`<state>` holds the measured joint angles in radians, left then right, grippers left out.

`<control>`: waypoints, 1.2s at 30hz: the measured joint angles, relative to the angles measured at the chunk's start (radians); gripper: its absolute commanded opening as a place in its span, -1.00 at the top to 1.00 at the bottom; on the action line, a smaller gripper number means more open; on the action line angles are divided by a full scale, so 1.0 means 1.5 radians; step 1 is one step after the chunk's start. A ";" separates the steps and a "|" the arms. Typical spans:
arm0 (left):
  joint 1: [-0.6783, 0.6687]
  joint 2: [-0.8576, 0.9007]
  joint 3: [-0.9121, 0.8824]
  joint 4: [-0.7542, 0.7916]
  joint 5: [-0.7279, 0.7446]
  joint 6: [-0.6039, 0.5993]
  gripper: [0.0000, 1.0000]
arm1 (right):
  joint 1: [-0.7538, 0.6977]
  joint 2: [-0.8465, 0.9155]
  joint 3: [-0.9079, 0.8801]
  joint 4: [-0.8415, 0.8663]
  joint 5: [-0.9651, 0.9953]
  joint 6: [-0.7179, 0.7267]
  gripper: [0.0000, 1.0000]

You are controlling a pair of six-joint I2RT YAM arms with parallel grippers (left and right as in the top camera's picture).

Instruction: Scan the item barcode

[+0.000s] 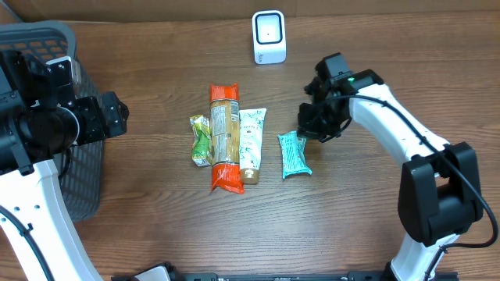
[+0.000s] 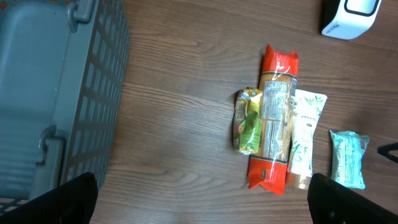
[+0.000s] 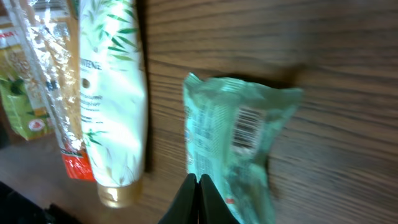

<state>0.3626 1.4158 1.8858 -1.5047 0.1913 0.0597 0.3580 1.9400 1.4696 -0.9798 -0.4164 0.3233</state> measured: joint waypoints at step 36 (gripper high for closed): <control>0.000 0.000 0.000 0.000 0.000 0.000 -0.99 | 0.059 -0.011 -0.133 0.127 0.127 0.151 -0.38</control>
<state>0.3626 1.4158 1.8858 -1.5047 0.1913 0.0597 0.4461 1.9228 1.2697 -0.7898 -0.2264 0.5495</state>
